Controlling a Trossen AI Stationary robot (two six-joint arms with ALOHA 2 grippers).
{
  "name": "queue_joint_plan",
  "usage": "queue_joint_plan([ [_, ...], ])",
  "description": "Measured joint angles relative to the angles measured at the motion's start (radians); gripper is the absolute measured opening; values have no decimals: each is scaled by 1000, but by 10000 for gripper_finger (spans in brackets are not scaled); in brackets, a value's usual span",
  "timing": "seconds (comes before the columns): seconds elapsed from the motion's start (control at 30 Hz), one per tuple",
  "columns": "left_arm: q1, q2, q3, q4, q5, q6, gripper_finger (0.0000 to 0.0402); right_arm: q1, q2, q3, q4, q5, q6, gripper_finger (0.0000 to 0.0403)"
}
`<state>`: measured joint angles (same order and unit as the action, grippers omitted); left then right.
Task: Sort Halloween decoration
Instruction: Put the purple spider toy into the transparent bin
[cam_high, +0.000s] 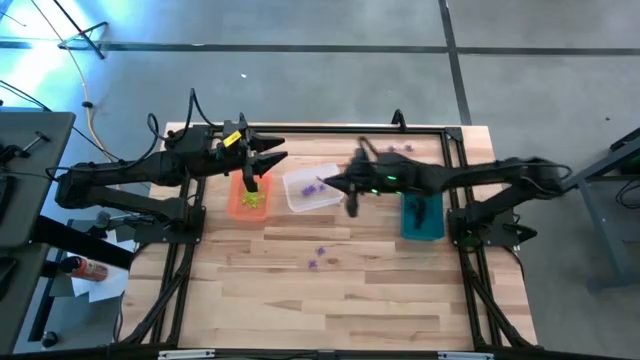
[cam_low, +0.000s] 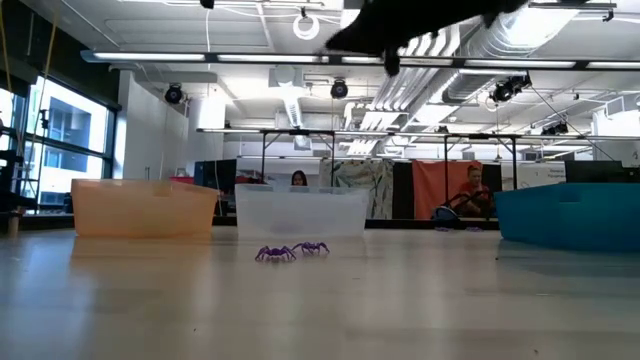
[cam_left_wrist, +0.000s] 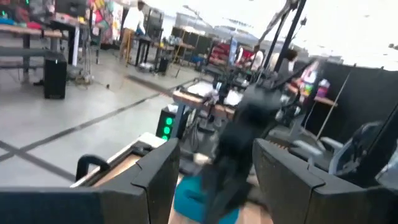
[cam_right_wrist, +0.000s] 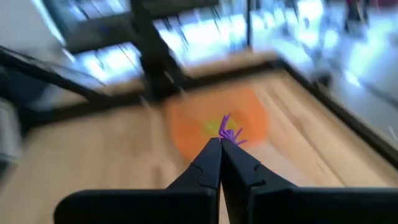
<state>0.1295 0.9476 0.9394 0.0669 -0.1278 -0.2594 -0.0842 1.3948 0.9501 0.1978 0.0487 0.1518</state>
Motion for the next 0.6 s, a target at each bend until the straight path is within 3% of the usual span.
queue_joint_plan([
  [0.27, 1, -7, 1, 69, 2, 9, 190, -121, 321, 288, -408, 12, 75, 0],
  [0.43, 0, -9, 1, 65, 2, 2, 190, -145, 477, 351, -459, 8, 131, 0],
  [0.6, 0, -11, 1, 66, 2, 2, 190, -154, 553, 362, -469, 7, 205, 0],
])
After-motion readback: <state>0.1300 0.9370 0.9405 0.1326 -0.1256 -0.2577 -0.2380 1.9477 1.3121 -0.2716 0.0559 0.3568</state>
